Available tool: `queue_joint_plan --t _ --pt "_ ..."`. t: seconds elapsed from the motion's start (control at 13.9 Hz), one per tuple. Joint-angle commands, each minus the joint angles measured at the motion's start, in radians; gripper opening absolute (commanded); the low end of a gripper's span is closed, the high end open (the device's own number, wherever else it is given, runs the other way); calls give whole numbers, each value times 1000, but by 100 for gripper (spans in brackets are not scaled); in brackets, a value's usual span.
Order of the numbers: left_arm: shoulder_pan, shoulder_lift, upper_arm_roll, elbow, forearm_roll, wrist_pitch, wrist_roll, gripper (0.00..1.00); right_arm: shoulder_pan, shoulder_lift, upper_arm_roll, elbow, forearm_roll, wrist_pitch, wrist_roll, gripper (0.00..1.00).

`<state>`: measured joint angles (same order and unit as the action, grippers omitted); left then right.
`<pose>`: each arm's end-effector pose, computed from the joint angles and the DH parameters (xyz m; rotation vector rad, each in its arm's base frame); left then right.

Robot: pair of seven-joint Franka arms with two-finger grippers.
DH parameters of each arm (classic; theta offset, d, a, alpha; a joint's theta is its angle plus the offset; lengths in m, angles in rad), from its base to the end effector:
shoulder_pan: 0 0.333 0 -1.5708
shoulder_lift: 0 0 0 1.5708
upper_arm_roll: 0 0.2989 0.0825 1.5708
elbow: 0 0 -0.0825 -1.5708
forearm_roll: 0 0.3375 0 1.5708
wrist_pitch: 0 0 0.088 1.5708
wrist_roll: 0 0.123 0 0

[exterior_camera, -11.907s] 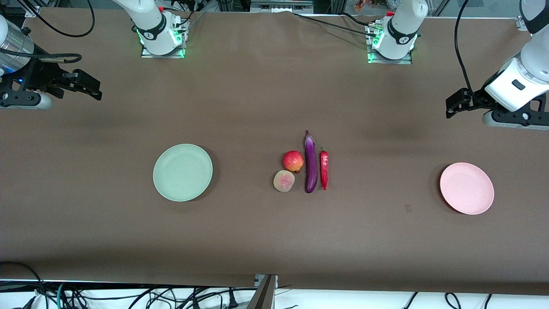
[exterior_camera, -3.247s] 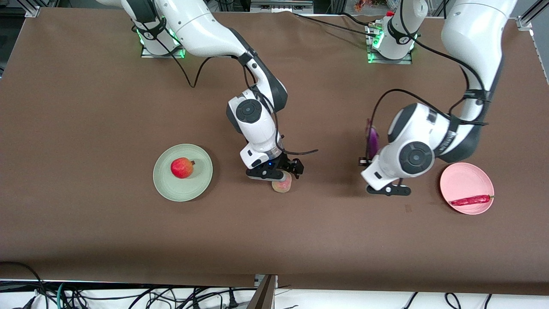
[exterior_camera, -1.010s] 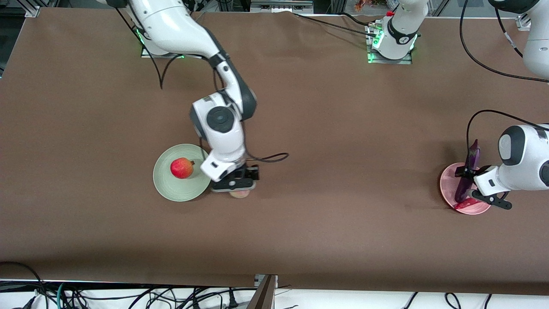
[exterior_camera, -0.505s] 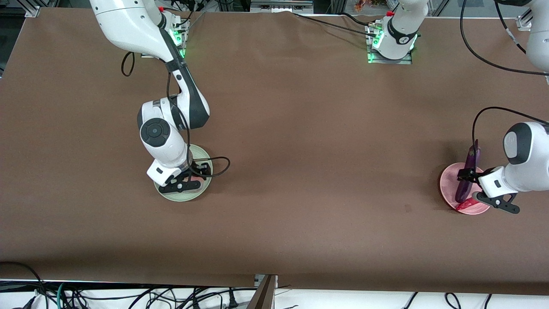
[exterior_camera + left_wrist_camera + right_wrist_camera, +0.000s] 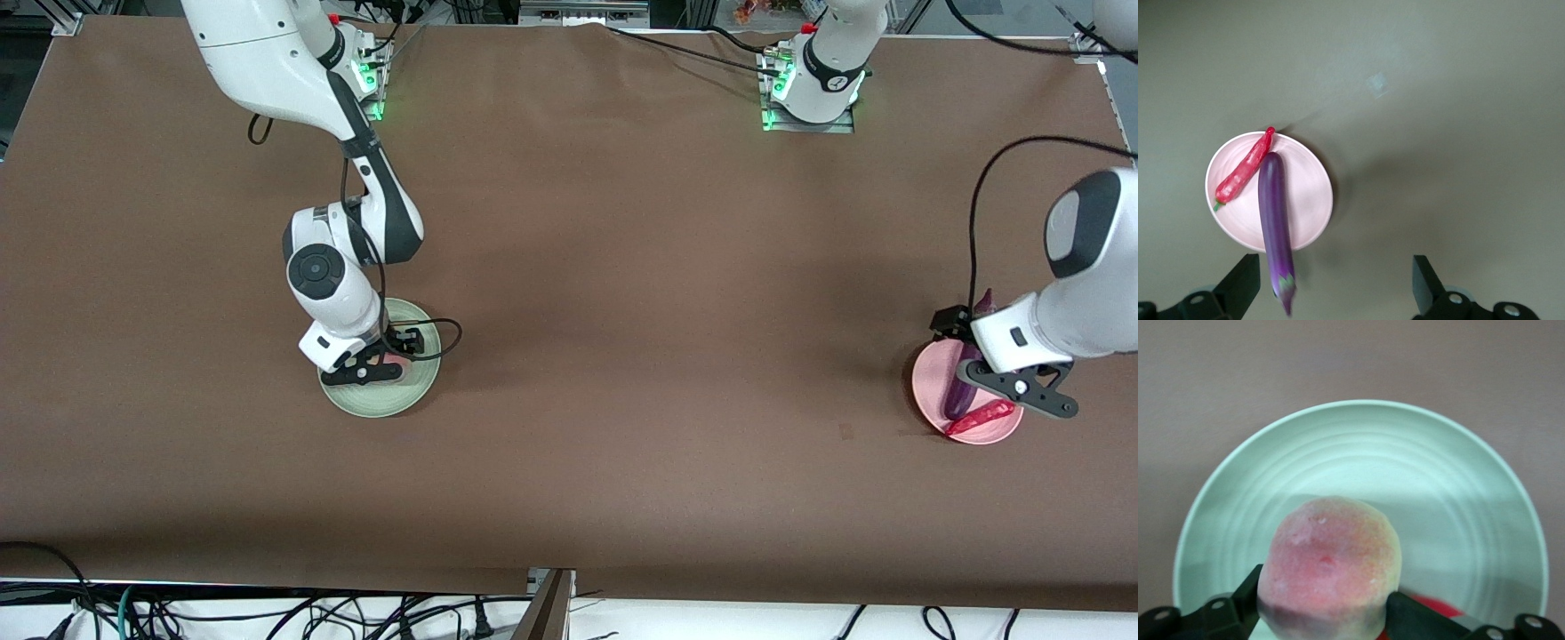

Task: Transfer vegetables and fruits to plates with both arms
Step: 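Open the left gripper off the eggplant while the right gripper releases the peach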

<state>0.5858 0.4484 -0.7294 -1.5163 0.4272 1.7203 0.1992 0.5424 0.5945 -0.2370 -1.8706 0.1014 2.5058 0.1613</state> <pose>0.6027 0.0198 0.4266 -2.9561 0.6044 0.1948 0.5756 0.1901 0.2125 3.0826 0.1656 0.1149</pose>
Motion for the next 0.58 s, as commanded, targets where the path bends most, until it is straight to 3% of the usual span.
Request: queue_joint_plan --t 0.0,0.07,0.14,0.29,0.51 --pt "-4 -104 -51 37 -37 -90 -99 100 -35 -45 18 23 56 -112 -26 100" --pt "-24 -147 -45 39 -95 -91 -118 100 -35 -56 16 74 110 -207 -28 100" --pt "-74 -193 23 39 -178 -91 -144 100 -33 -64 15 118 128 -293 -26 100" --pt "-316 -313 340 18 -333 -90 -175 100 -33 -113 15 159 130 -396 -12 100" --pt "-487 -396 580 -13 -418 -90 -176 100 -33 -212 -18 165 123 -500 -31 100"
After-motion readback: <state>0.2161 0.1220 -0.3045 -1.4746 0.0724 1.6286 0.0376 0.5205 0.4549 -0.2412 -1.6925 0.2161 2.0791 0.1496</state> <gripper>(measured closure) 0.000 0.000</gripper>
